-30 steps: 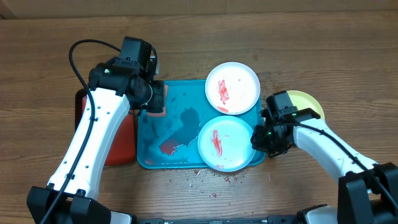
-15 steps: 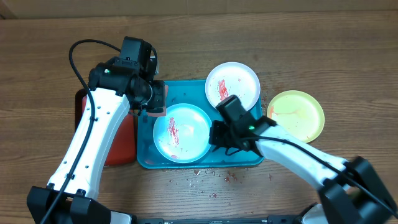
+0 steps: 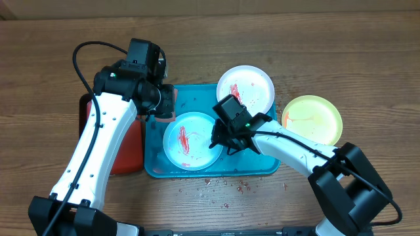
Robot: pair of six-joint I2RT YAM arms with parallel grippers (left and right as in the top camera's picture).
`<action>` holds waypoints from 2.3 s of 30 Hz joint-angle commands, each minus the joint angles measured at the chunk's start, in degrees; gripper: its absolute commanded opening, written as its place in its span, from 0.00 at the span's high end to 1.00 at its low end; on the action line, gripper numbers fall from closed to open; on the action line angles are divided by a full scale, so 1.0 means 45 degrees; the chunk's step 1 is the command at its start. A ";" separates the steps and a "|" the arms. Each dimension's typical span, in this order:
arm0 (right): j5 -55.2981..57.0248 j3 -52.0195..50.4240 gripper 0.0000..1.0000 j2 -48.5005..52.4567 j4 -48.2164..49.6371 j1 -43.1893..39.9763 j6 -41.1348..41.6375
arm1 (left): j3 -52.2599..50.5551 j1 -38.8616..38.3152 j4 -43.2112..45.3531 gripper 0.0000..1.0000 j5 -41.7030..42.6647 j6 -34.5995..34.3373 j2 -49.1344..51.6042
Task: Clean dirty plates on tray and stack at the side
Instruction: 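Lower the sponge onto the light-blue plate and scrub with the left gripper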
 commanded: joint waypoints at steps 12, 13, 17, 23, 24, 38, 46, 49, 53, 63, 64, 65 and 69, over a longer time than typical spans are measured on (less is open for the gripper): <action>0.0151 0.0272 0.96 0.0748 0.0112 0.0010 0.0908 | -0.2210 -0.0277 0.1749 0.96 0.1705 -0.0865 0.0209; 0.0170 0.0272 0.96 0.0748 0.0112 0.0010 0.0962 | -0.2395 -0.0423 0.1996 0.96 0.1613 -0.0855 0.0209; 0.0180 0.0272 0.96 0.0748 0.0068 0.0010 0.0913 | -0.3458 -0.1214 0.3308 0.96 -0.0189 -0.0865 0.0379; 0.0175 0.0262 0.96 0.0748 0.0063 0.0010 0.0845 | -0.4896 -0.1462 0.4862 0.96 -0.1515 -0.0869 0.1375; 0.0175 0.0262 0.96 0.0748 0.0063 0.0010 0.0738 | -0.5217 -0.1409 0.5333 0.96 -0.1753 -0.0865 0.1889; 0.0175 0.0262 0.96 0.0748 0.0083 0.0010 0.0670 | -0.5173 -0.1355 0.6013 0.96 0.7456 0.4357 0.4061; 0.0170 0.0262 0.96 0.0748 0.0063 0.0010 0.0665 | -0.5081 -0.1234 0.8699 0.96 0.2210 0.0597 0.4061; 0.0170 0.0262 0.96 0.0748 0.0058 0.0010 0.0622 | -0.5081 -0.1229 0.8845 0.96 -0.2807 -0.2171 0.4061; 0.0175 0.0262 0.96 0.0748 0.0058 0.0010 0.0627 | -0.5081 -0.1229 0.7592 0.96 -0.5367 -0.3687 0.4065; 0.0175 0.0262 0.96 0.0748 0.0078 0.0010 0.0627 | -0.5081 -0.1258 0.3939 0.96 0.2327 0.2380 0.4061; 0.0175 0.0262 0.96 0.0748 0.0083 0.0010 0.0627 | -0.5081 -0.1258 0.3687 0.96 0.3415 0.3342 0.4061; 0.0175 0.0262 0.96 0.0748 0.0092 0.0010 0.0627 | -0.5081 -0.1258 0.3468 0.96 0.4328 0.4148 0.4061; 0.0175 0.0262 0.96 0.0748 0.0102 0.0010 0.0622 | -0.5081 -0.1258 0.3201 0.96 0.6955 0.6620 0.4061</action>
